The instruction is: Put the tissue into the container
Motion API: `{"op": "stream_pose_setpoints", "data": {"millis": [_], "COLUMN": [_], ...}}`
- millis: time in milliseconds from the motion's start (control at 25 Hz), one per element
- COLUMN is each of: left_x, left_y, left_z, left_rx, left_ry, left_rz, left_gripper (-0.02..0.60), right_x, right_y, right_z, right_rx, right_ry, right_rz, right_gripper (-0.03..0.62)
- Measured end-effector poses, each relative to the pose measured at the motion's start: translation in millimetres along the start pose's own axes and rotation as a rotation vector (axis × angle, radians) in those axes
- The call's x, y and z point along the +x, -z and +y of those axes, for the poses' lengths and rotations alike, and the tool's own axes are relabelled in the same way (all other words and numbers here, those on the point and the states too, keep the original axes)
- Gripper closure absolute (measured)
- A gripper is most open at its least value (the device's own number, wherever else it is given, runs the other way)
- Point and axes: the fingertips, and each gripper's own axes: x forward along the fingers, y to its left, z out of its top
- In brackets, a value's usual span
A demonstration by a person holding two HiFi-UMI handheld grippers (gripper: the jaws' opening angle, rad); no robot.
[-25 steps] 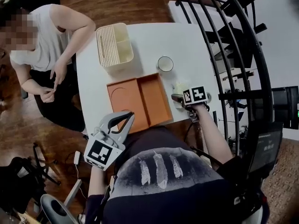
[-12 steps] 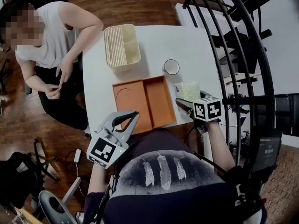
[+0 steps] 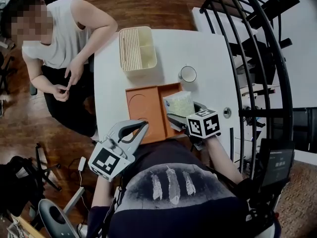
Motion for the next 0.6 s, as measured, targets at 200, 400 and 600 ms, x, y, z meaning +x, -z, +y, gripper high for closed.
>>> {"op": "stream_pose_setpoints", "data": {"millis": [200,400,600], "left_x": [-15,-18,-16], "left_y": [12,15,11], "left_z": [11,14,14], "left_rx": [-0.025,-0.04,-0.034], "left_ry": [-0.041,-0.037,-0.035], "left_rz": [0.028,0.031,0.033], "left_gripper": [0.568,0.568,0.568], "right_x": [24,45,57], "right_y": [4,15,23], "right_z": [-4,-14,-17], "right_rx": [0.04,0.067,0.058], "right_ry": [0.038,0.08,0.095], "right_rz": [0.02,0.051,0.054], "right_gripper": [0.102,0.102,0.102]}}
